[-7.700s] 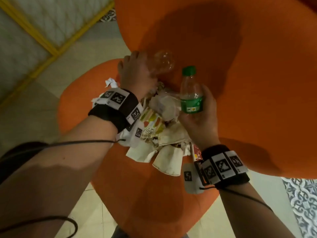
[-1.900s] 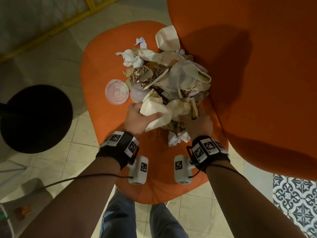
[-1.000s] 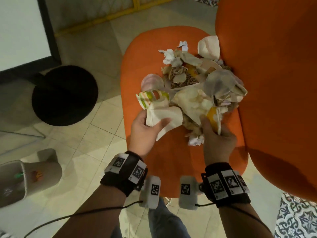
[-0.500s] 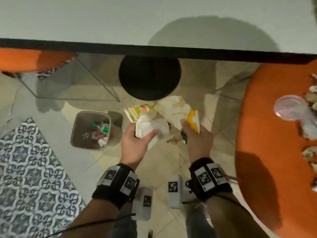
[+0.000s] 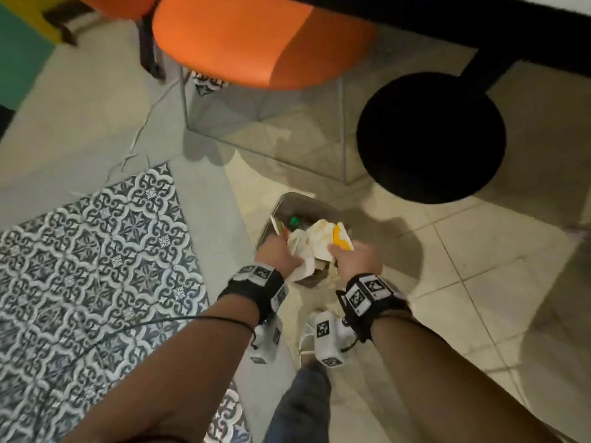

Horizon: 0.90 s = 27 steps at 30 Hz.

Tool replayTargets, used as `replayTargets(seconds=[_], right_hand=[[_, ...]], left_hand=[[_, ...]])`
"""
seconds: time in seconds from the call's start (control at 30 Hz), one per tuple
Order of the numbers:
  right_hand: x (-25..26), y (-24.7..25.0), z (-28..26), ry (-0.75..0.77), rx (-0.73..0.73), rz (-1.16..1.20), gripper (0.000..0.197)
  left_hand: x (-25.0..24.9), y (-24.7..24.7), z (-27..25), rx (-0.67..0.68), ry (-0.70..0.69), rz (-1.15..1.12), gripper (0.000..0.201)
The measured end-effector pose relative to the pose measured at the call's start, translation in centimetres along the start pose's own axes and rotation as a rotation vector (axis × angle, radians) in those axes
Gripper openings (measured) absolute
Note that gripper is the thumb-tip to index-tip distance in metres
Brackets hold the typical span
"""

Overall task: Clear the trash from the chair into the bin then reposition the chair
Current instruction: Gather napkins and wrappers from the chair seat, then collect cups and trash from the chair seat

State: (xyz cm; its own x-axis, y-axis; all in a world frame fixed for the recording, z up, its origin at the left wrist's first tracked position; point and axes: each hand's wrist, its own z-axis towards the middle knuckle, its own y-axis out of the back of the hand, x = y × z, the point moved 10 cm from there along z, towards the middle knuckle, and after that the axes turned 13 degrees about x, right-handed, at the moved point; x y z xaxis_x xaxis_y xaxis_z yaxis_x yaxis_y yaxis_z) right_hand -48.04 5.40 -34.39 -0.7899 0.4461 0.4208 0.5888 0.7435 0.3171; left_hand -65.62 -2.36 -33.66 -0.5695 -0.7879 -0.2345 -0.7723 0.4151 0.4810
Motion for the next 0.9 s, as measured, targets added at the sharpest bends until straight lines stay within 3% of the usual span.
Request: replayTargets(seconds=[0.1, 0.13, 0.2, 0.27, 0.43, 0.57, 0.67, 0.77, 0.9], right_hand=[[0.9, -1.9, 1.8, 0.024, 0.050, -0.037, 0.030], [1.1, -2.8, 2.3, 0.047, 0.103, 0.028, 0.034], [1.4, -3.8, 2.2, 0.054, 0.211, 0.140, 0.062], [1.6, -3.6, 2.0, 0.059, 0.266, 0.184, 0.073], [1.0, 0.9, -0.6, 0.117, 0.233, 0.136, 0.058], [-1.8, 7.7, -4.3, 0.203, 0.097, 0.224, 0.040], [-6.4, 15.4, -7.9, 0.248, -0.092, 0.293, 0.025], [-12.5, 23.5, -12.2, 0.314, -0.324, 0.345, 0.018], [-25.8, 35.5, -19.0, 0.296, -0.615, 0.450, 0.018]], left_hand=[[-1.1, -0.7, 2.1, 0.131, -0.048, 0.084, 0.061], [-1.5, -1.0, 2.4, 0.167, -0.059, 0.079, 0.062], [-2.2, -1.1, 2.4, 0.204, -0.094, 0.081, 0.064], [-2.4, -0.8, 2.1, 0.173, -0.100, 0.070, 0.062], [-4.5, -0.2, -0.4, 0.044, -0.148, -0.033, 0.043], [-11.3, -2.0, -4.1, -0.007, -0.306, 0.000, 0.030], [-19.0, -5.6, -7.7, 0.016, -0.434, 0.047, 0.030], [-26.8, -10.5, -11.7, 0.060, -0.559, 0.073, 0.027], [-38.6, -20.8, -18.2, 0.176, -0.720, -0.026, 0.016]])
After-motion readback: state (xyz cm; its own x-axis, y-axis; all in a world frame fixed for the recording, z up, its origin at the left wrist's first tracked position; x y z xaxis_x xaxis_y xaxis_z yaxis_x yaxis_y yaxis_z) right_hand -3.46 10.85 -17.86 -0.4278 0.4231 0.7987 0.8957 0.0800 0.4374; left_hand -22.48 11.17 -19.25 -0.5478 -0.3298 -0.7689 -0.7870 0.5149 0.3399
